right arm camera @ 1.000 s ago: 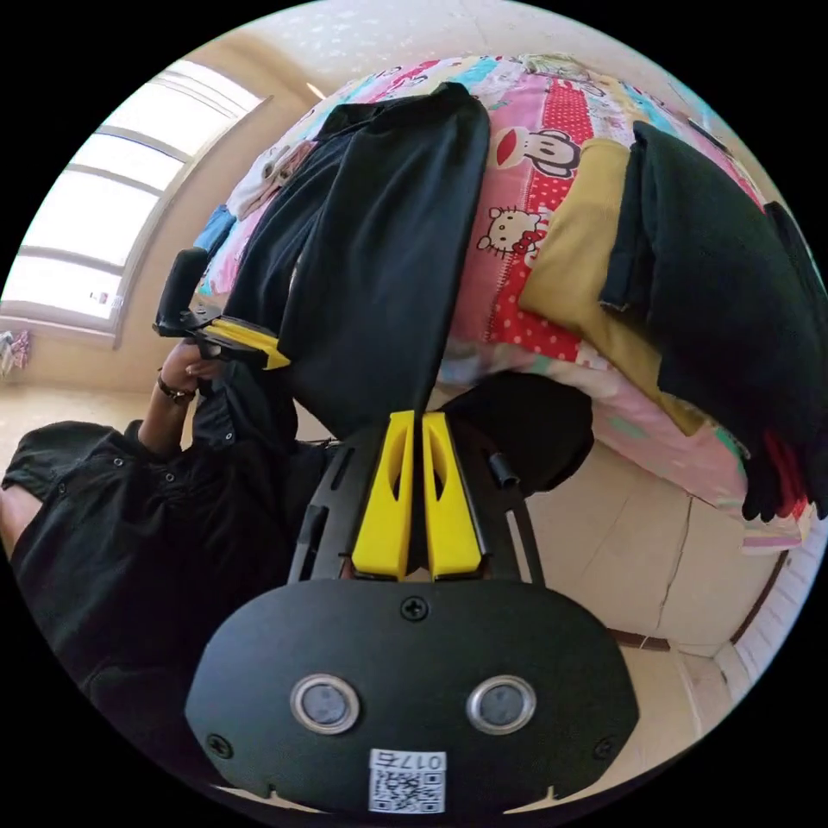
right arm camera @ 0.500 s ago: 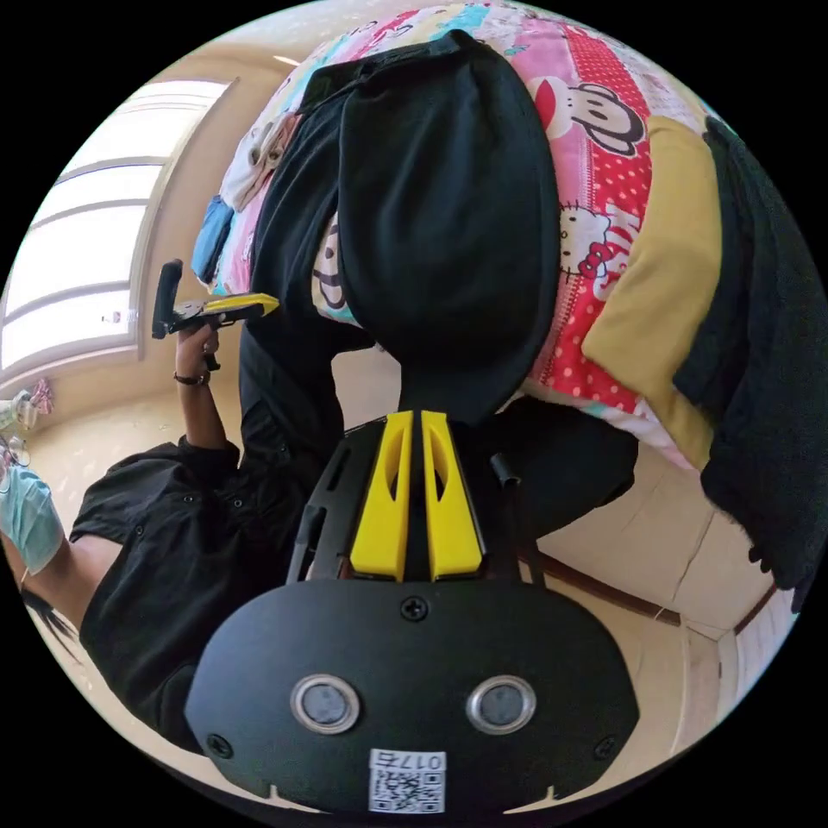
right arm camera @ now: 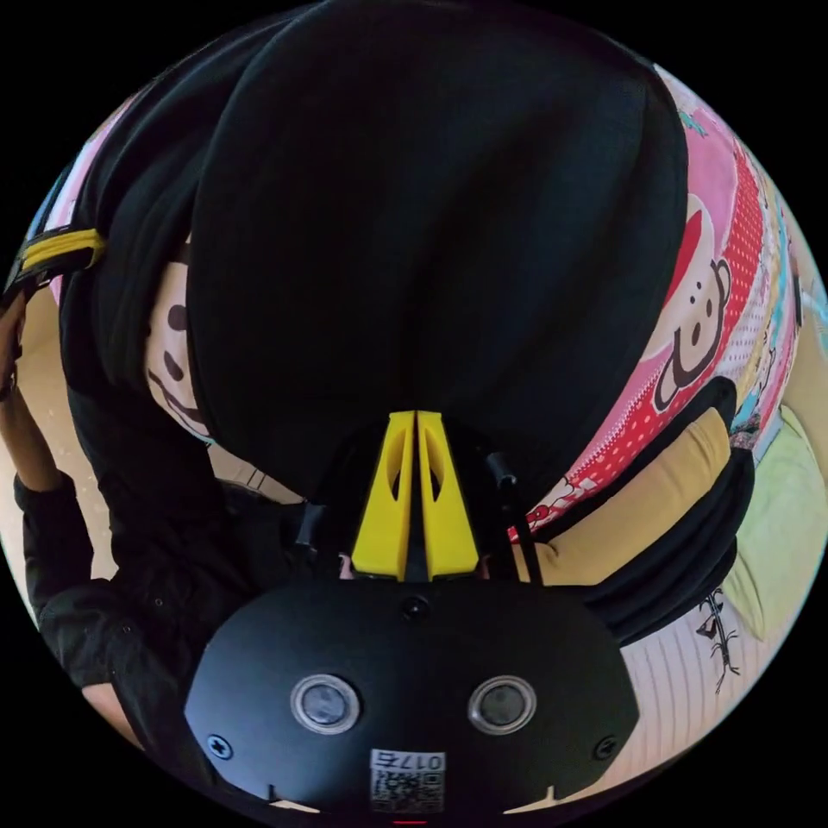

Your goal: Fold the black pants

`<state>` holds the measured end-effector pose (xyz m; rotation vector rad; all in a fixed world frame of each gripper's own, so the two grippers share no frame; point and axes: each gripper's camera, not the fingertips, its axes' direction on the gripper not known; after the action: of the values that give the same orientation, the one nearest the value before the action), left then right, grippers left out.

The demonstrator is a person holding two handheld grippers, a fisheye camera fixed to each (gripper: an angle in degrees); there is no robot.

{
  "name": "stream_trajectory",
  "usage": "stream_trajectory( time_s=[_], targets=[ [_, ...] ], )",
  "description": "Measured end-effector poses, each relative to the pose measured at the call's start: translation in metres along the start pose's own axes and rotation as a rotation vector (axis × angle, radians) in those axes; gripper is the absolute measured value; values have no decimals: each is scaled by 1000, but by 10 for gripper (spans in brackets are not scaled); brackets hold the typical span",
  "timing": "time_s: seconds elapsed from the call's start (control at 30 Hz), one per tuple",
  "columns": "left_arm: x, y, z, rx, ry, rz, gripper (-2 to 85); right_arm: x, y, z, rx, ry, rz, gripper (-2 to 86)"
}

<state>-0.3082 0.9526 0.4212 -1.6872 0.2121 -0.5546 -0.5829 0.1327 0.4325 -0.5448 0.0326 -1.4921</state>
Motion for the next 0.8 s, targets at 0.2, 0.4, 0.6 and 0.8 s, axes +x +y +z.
stream_trajectory(
  time_s=[0.2, 0.4, 0.6, 0.8],
  targets=[
    [1, -15, -6, 8, -55, 25, -7, -20, -38, -65, 49, -2, -74, 4],
    [-22, -26, -12, 13, 22, 13, -6, -80, -114, -217, 481, 135, -256, 3],
    [-47, -19, -18, 110, 117, 14, -6, -137, -234, -241, 435, 297, -401, 2],
    [-69, -20, -21, 170, 194, 43, -7, -41, -242, -286, 659, 627, 275, 1]
  ],
)
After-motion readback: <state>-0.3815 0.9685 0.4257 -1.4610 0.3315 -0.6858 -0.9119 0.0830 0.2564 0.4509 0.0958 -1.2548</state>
